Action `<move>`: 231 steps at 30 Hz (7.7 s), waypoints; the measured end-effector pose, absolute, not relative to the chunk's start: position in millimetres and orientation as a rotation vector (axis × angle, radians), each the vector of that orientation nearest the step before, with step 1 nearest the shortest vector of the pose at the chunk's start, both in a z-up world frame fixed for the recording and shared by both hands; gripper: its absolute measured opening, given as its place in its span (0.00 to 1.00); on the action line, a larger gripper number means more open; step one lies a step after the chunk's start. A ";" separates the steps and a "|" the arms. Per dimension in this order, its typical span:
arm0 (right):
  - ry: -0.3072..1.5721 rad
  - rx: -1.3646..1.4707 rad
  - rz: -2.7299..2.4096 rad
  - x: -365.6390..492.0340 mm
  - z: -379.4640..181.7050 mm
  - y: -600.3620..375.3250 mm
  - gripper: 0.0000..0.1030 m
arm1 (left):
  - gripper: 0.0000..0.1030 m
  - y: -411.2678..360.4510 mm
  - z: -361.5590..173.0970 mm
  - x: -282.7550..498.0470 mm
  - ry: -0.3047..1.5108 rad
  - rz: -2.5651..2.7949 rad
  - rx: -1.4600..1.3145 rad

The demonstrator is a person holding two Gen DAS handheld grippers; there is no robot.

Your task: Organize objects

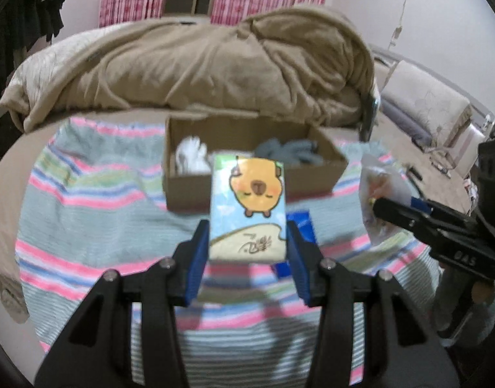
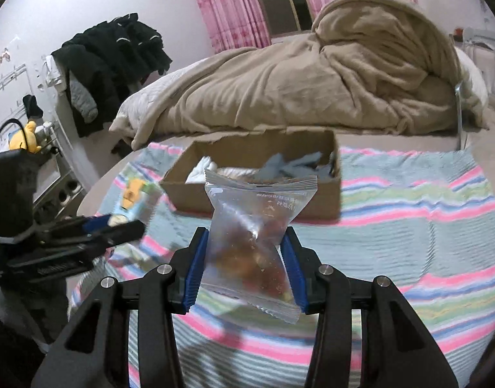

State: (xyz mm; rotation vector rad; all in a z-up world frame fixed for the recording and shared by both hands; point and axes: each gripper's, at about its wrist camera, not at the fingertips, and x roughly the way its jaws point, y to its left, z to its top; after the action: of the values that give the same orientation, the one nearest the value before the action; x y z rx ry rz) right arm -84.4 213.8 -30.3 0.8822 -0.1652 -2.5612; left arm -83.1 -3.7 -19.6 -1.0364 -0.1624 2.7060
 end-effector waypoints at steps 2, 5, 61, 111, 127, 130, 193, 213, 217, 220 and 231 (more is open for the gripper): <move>-0.163 0.860 -2.590 -92.0 -15.9 217.8 0.47 | 0.45 -5.3 -10.9 -86.0 -0.159 2.713 -1.013; -0.152 0.812 -2.628 -100.6 3.7 220.7 0.47 | 0.46 -9.2 1.3 -93.7 -0.167 2.724 -0.988; 0.033 1.199 -2.699 -257.3 -61.9 186.2 0.56 | 0.47 6.7 -69.1 -264.1 -0.132 2.603 -1.229; 0.028 1.168 -2.571 -121.9 -46.9 148.4 0.69 | 0.78 -52.7 -38.8 -65.7 -0.308 2.766 -1.070; 0.127 1.347 -2.464 -138.6 -98.7 123.3 0.69 | 0.78 -54.1 -74.6 -80.6 -0.329 2.729 -1.164; 0.163 1.365 -2.459 -140.9 -103.8 117.9 0.69 | 0.78 -54.8 -74.9 -79.6 -0.336 2.729 -1.166; 0.063 1.162 -2.541 -258.3 -50.0 142.0 0.65 | 0.78 -46.9 -41.2 -161.6 -0.184 2.798 -1.115; 0.064 1.081 -2.563 -189.7 -26.9 146.7 0.67 | 0.78 -45.9 -18.6 -112.4 -0.225 2.815 -1.070; 0.068 1.072 -2.557 -172.5 -23.3 147.0 0.67 | 0.78 -43.0 -15.3 -98.7 -0.224 2.817 -1.071; 0.062 1.064 -2.550 -158.3 -20.5 147.3 0.67 | 0.78 -40.2 -12.1 -88.6 -0.225 2.816 -1.064; 0.060 1.010 -2.599 -97.9 -8.5 161.5 0.67 | 0.78 -38.9 -10.2 -60.2 -0.249 2.823 -1.065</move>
State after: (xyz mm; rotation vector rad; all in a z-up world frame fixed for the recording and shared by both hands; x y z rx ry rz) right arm -97.9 161.5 -8.5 1.0104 0.0596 -2.5990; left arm -60.2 -38.9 -10.2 -1.0650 -0.2494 2.8227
